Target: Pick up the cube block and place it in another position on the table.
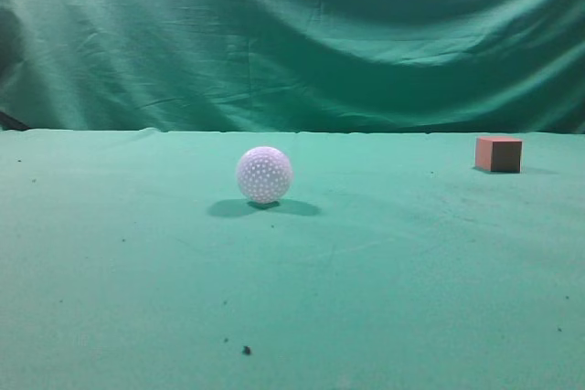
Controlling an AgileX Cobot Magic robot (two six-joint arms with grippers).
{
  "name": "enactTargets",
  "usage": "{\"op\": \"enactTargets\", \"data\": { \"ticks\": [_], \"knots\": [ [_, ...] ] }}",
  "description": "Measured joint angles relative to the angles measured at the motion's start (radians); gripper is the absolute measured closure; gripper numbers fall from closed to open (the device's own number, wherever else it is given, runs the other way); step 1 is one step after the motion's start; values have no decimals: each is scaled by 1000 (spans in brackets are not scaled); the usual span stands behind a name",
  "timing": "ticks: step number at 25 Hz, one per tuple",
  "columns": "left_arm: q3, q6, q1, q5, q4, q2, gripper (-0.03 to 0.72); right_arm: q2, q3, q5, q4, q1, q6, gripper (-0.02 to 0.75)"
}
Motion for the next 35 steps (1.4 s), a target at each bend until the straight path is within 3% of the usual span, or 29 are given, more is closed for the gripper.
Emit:
{"op": "enactTargets", "data": {
  "ticks": [8,14,18,22,28,35],
  "knots": [
    [0,0,0,0,0,0,426,-294,82,-5,0,0,0,738],
    [0,0,0,0,0,0,426,-379,82,120,-6,0,0,738],
    [0,0,0,0,0,0,426,-382,98,100,-55,0,-2,738],
    [0,0,0,0,0,0,426,-472,230,-112,-79,-30,-12,738],
    [0,0,0,0,0,0,426,-693,616,-506,-81,-187,-27,738],
    [0,0,0,0,0,0,426,-899,898,-621,-19,-237,-27,738]
  ]
}}
